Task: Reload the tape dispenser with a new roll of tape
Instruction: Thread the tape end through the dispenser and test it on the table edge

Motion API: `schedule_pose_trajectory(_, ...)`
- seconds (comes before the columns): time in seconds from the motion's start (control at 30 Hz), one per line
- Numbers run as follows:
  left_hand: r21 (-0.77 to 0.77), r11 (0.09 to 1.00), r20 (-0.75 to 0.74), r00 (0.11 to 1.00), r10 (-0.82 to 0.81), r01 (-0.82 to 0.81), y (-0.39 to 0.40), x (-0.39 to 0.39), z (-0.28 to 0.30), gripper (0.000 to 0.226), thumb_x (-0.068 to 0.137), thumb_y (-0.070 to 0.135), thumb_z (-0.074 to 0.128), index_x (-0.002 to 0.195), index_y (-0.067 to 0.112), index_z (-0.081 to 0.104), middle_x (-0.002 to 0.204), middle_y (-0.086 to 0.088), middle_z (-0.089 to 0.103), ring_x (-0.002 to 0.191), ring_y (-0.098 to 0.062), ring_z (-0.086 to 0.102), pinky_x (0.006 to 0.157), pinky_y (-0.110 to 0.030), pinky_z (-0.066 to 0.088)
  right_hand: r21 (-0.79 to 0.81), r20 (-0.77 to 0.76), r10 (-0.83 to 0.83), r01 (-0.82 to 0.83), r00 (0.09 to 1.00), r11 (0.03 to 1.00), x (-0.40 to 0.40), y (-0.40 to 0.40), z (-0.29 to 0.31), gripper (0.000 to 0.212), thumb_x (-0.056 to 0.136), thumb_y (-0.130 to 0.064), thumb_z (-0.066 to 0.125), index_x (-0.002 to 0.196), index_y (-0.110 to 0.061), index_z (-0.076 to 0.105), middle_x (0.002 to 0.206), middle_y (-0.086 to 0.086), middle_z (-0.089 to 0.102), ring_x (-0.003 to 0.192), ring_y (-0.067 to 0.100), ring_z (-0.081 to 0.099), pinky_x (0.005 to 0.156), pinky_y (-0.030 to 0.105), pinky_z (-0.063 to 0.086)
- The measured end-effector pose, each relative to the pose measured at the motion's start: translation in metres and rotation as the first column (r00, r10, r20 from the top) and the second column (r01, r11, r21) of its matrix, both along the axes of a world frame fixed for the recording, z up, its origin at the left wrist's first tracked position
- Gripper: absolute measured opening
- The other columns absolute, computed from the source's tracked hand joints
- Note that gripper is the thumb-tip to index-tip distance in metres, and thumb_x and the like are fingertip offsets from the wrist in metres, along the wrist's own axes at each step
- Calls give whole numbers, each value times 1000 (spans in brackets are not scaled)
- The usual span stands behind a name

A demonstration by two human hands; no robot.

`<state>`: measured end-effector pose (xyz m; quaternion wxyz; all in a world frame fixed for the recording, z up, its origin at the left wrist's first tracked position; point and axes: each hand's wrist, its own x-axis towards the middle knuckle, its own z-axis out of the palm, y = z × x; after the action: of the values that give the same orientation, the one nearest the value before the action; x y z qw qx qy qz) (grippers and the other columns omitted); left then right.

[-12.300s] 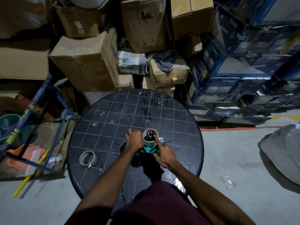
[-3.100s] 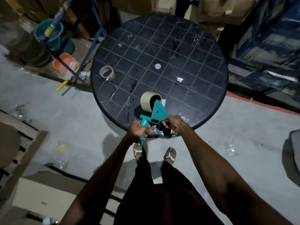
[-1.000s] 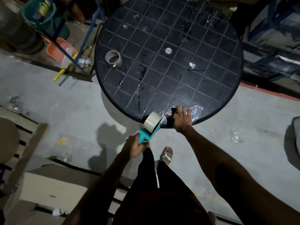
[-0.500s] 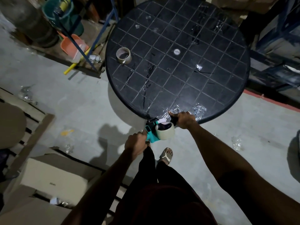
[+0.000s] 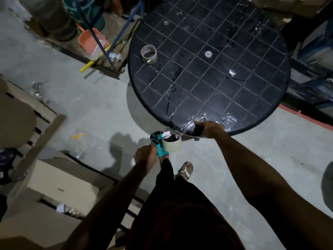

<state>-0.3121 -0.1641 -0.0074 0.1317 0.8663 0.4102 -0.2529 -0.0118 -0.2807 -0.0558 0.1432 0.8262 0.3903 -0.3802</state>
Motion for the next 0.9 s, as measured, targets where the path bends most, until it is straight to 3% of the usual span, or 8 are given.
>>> schedule_pose_trajectory(0.03,35,997,76,995,60,-62,-2,-1,-3,19,67,10,75,75,17,59,58,-3,62,52,-23,67,46,-26,52,5,-4,-1,1,1000,1000,-1,0,2,80,92,-49,67,149,-63,13,147,8,53,130,37,52,104,59,42)
schedule_pose_trajectory(0.07,-72,989,128,982,136,-127,-5,2,5,18,75,12,73,75,20,57,60,0,61,55,-16,69,46,-22,51,4,-4,-3,3,1000,1000,-1,0,4,80,93,-47,66,150,-62,13,148,8,52,131,37,51,104,59,41)
schedule_pose_trajectory(0.17,-110,990,74,993,96,-88,-12,10,12,11,88,28,62,95,22,56,79,1,69,73,-13,73,62,-23,56,-11,-4,-23,23,1000,1000,-3,1,4,84,91,-46,68,153,-58,12,150,8,50,135,37,48,108,60,37)
schedule_pose_trajectory(0.27,36,999,-86,996,-26,29,-12,12,10,19,82,31,66,96,21,58,77,1,70,67,-16,71,59,-26,55,-8,-42,-45,45,998,999,-7,0,-4,93,88,-41,71,152,-59,7,151,8,49,135,36,48,110,61,37)
schedule_pose_trajectory(0.43,161,978,-109,987,-114,131,-8,17,20,13,86,27,63,97,20,59,79,0,70,68,-19,72,60,-27,55,-3,-42,-66,66,997,998,-15,-1,-3,102,85,-23,70,154,-53,2,151,10,50,132,36,50,107,58,42)
schedule_pose_trajectory(0.6,147,987,36,997,-67,61,-3,21,23,20,86,21,62,103,11,58,87,-8,71,76,-27,73,68,-33,56,22,-30,-89,90,996,996,-27,-9,4,103,89,-27,68,153,-55,-7,144,17,56,126,39,56,102,55,48)
schedule_pose_trajectory(0.73,78,992,203,976,82,-100,-2,19,18,34,54,19,84,80,12,62,64,-6,67,55,-28,67,52,-28,51,35,-14,-105,106,994,994,-37,-18,7,100,90,-30,66,155,-52,-7,139,17,59,123,39,58,100,56,47)
schedule_pose_trajectory(0.9,-128,939,231,911,340,-318,5,37,34,39,80,44,65,106,16,62,104,-7,69,100,-31,66,87,-34,50,114,-36,-121,124,992,986,-36,-22,17,101,84,-24,71,155,-54,4,127,11,66,111,33,65,92,49,53)
